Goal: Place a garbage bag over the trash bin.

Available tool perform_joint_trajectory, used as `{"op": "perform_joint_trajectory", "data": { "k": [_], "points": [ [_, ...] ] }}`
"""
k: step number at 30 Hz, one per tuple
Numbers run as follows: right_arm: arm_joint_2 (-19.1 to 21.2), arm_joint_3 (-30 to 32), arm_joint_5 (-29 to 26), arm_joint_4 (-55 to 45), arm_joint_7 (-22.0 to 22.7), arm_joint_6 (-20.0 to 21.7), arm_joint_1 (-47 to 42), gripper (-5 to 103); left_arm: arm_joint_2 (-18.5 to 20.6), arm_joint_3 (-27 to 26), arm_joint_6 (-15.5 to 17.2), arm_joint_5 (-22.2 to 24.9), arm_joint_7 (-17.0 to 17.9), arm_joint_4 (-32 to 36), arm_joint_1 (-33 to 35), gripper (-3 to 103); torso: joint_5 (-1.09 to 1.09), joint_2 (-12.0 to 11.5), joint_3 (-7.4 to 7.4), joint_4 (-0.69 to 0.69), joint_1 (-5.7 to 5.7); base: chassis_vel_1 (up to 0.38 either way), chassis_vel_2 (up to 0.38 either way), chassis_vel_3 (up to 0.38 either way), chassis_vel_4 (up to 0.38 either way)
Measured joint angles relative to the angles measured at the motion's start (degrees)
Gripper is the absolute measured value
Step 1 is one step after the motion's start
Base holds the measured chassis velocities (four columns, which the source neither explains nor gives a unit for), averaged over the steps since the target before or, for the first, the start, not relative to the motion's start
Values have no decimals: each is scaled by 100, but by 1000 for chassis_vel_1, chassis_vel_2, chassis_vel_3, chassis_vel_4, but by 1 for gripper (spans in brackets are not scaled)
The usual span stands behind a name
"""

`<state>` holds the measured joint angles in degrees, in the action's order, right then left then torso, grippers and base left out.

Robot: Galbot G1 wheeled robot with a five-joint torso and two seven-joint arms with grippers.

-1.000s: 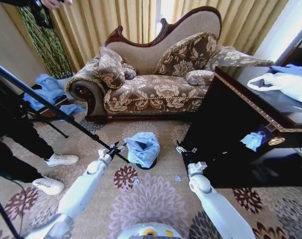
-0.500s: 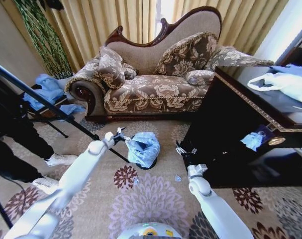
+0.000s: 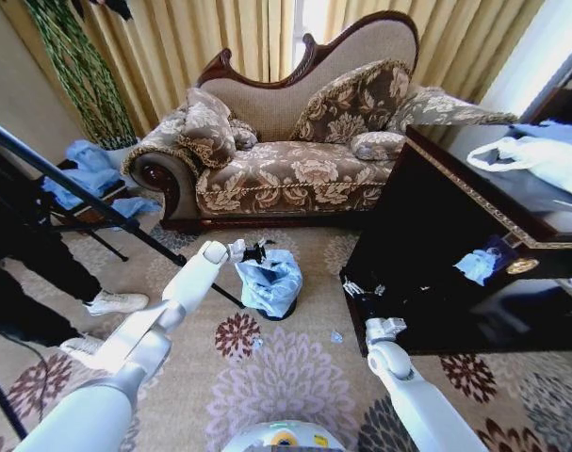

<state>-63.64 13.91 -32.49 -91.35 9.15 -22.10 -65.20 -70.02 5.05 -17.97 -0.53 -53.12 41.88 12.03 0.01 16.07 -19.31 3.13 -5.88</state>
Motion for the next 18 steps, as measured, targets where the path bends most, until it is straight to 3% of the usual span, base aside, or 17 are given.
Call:
{"op": "perform_joint_trajectory", "data": {
  "k": [6, 18],
  "points": [
    [29, -23, -6, 70, -5, 0, 19, 100, 30, -134, 306, 151, 476, -178, -13, 100, -1, 0, 0, 2, 0, 0, 0, 0, 0],
    [37, -108, 24, 119, -12, 4, 83, 100, -316, -318, 133, 65, 401, -1112, -231, 101, -1, 0, 0, 3, 0, 0, 0, 0, 0]
  ]
}}
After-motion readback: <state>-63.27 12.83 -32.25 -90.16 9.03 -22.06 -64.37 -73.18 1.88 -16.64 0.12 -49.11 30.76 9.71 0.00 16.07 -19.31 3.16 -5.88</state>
